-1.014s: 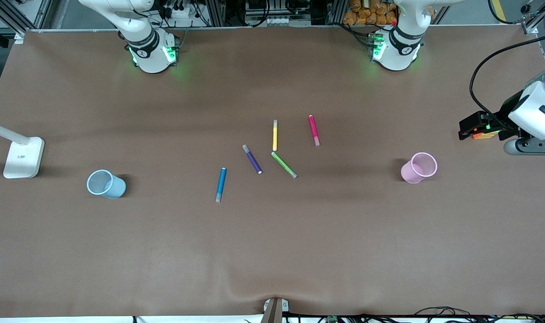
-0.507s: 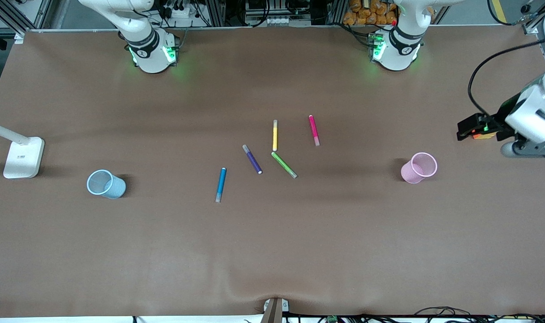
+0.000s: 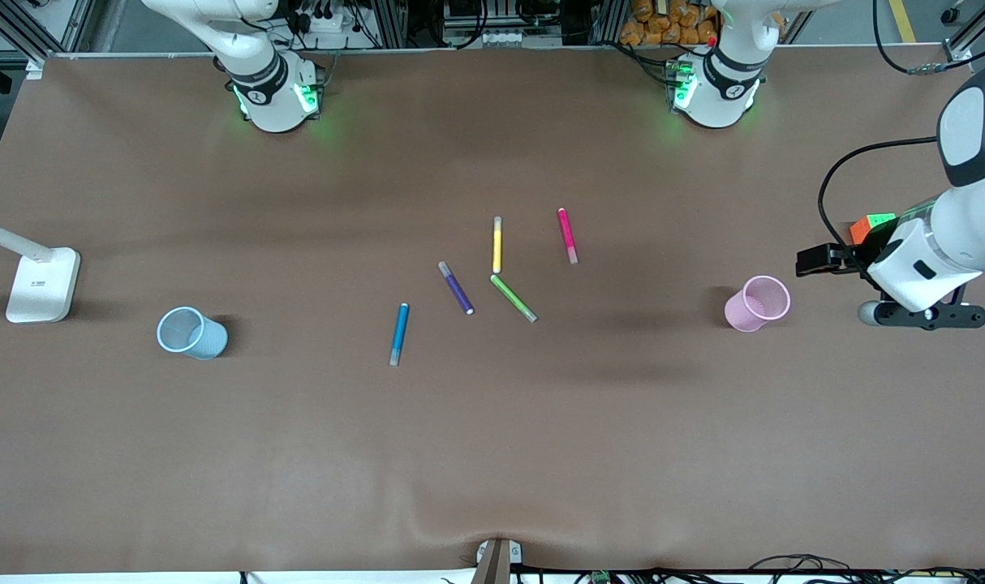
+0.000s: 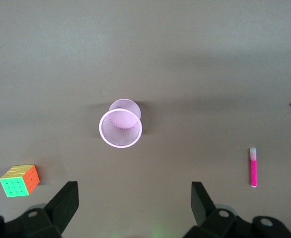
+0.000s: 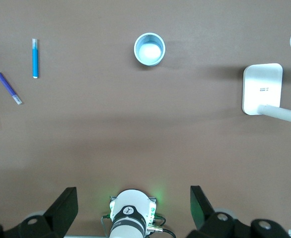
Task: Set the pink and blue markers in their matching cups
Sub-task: 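Move the left gripper from rest toward the pink marker, then lower the left gripper onto the pink marker and grasp it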
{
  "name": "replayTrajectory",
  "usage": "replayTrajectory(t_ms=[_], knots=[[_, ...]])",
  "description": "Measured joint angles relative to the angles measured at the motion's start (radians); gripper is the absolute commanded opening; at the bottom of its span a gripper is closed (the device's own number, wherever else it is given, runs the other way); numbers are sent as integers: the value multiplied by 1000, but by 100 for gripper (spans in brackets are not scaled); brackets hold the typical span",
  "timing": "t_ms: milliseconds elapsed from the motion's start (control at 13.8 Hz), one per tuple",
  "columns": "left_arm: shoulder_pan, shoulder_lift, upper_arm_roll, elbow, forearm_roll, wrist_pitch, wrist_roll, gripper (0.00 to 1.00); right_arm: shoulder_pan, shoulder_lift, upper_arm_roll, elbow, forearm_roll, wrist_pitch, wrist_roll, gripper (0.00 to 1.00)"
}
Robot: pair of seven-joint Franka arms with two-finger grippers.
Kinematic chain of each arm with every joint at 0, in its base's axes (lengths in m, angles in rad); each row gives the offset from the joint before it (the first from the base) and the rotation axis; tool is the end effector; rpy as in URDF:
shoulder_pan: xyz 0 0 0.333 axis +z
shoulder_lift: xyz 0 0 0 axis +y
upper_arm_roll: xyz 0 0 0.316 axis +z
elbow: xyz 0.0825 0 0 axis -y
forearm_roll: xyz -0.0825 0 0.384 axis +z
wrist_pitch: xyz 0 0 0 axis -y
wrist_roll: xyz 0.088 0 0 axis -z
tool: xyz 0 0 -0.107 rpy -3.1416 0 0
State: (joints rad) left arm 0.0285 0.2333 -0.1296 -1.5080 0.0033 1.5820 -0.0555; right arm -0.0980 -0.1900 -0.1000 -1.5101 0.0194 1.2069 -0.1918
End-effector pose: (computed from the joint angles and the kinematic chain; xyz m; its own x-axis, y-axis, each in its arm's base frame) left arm 0.6130 -0.0541 0.5190 0.9864 -0.0456 -0.1579 -0.0433 -0.9989 0.0179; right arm 0.4390 -0.0921 0.7174 0.9945 0.0056 -0.1044 -0.0005 -0.9983 -0.0586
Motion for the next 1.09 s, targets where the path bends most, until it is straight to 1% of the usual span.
replayTrajectory(t_ms=[145, 435, 580, 797, 1087], knots=[[-17, 7, -6, -1, -15, -2, -13, 100, 0, 0, 0, 0, 0, 3, 0, 100], [-120, 38, -14, -6, -26, 4, -138, 100, 0, 2, 1, -2, -2, 13, -1, 100], [-149, 59, -15, -24, -55, 36, -186, 100, 1, 8, 3, -2, -3, 27, -2, 100], [-192, 81, -16, -111, -82, 150, -270, 100, 39, 27, 20, -4, -29, 68, -5, 100], [-279, 87, -20, -196, -101, 241, -401, 100, 66, 62, 26, -4, -37, 141, -5, 100]])
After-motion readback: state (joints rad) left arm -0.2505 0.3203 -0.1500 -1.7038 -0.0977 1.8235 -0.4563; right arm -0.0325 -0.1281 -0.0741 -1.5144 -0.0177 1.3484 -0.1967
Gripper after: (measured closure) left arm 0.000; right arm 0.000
